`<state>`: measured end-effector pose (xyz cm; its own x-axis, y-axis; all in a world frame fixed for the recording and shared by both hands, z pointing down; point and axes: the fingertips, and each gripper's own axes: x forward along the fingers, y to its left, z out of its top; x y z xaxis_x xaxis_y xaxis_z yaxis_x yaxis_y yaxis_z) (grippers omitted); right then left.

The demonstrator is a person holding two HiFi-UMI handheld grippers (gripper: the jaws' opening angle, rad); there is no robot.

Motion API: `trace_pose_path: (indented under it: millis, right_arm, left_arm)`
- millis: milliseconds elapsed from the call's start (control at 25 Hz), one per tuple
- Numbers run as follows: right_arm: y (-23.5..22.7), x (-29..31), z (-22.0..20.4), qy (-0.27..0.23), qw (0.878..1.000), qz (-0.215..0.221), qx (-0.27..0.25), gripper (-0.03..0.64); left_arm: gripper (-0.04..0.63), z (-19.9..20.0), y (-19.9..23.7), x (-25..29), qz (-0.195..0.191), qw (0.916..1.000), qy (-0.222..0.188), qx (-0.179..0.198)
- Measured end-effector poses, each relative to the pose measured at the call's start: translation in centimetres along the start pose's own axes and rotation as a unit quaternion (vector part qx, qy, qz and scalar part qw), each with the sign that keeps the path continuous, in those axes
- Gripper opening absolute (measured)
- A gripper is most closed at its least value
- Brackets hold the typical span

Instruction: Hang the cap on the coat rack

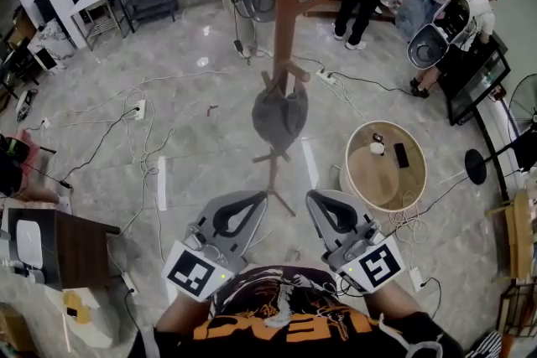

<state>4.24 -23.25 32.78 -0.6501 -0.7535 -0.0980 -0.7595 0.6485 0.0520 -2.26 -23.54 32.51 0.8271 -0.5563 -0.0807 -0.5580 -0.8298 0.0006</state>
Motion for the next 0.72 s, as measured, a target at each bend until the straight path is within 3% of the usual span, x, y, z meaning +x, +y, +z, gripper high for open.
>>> trace_pose_path:
  millis: [720]
  right_arm:
    - [-0.1,1.7,-0.2,-0.001,1.000,0.007,-0.001,0.014]
  left_arm:
    - [0.023,-0.2,1.3,0.0,0.003,1.0000,-0.003,-0.002]
